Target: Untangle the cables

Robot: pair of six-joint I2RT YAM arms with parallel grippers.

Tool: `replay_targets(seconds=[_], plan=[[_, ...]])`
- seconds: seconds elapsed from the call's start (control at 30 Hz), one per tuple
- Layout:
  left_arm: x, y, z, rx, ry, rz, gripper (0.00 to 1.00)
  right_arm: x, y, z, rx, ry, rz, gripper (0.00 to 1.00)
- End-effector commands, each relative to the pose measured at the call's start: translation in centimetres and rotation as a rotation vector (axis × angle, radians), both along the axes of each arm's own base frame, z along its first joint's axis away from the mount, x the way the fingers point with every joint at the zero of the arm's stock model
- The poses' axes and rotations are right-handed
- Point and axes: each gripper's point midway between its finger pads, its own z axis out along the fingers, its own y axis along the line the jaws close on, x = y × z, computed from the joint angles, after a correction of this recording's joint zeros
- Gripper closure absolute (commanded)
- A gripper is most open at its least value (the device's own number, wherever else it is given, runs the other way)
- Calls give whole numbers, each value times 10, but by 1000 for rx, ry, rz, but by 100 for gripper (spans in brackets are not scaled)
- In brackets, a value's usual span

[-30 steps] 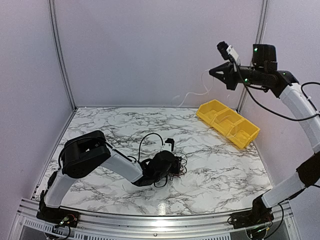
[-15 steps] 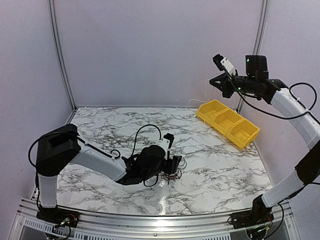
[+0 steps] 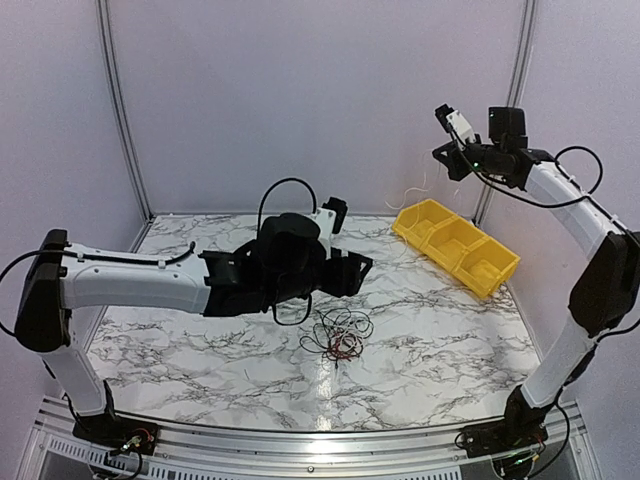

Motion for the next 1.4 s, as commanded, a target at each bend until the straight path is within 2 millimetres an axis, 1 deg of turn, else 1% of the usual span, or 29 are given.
replay_targets(seconds=[0.0,0.07,0.17,0.2,0.23,0.3,0.4,0.47,0.53,0.6,0.67,0.73,0.8,0.93,1.07,1.17,1.23,1.37], plan=[[19,31,8,68,118,13,28,21,-21,38,27,-103,-71,100],[33,41,6,57,141,-4,29,30,-28,40,18,-125,-97,100],[63,71,-4,53,155,90,32,47,-37,37,-18,-150,-150,100],[70,81,-10,50,157,112,33,54,-41,35,-31,-154,-169,100],[76,90,-11,40,146,130,33,62,-44,32,-45,-153,-188,100],[83,107,-13,33,134,164,34,77,-52,25,-69,-149,-225,100],[79,121,-10,22,88,172,34,97,-64,12,-74,-134,-262,100],[75,123,-5,-4,70,161,34,109,-72,0,-72,-110,-282,100],[72,120,-1,-12,71,138,34,119,-78,-13,-75,-85,-299,100],[72,118,2,-11,72,128,35,124,-83,-18,-72,-73,-312,100],[71,119,5,-11,66,124,35,124,-83,-15,-61,-71,-309,100],[70,120,7,-8,56,123,35,120,-78,-4,-37,-85,-289,100],[69,121,9,-7,48,123,35,116,-77,11,-20,-119,-283,100],[68,121,13,-10,45,119,35,113,-83,37,-19,-190,-317,100],[67,120,15,-16,45,109,35,118,-90,44,-27,-217,-356,100],[66,121,16,-17,44,109,35,121,-93,42,-30,-215,-371,100],[67,121,15,-16,46,109,36,124,-93,34,-34,-203,-374,100],[65,119,14,-18,52,100,36,134,-100,10,-65,-168,-407,100]])
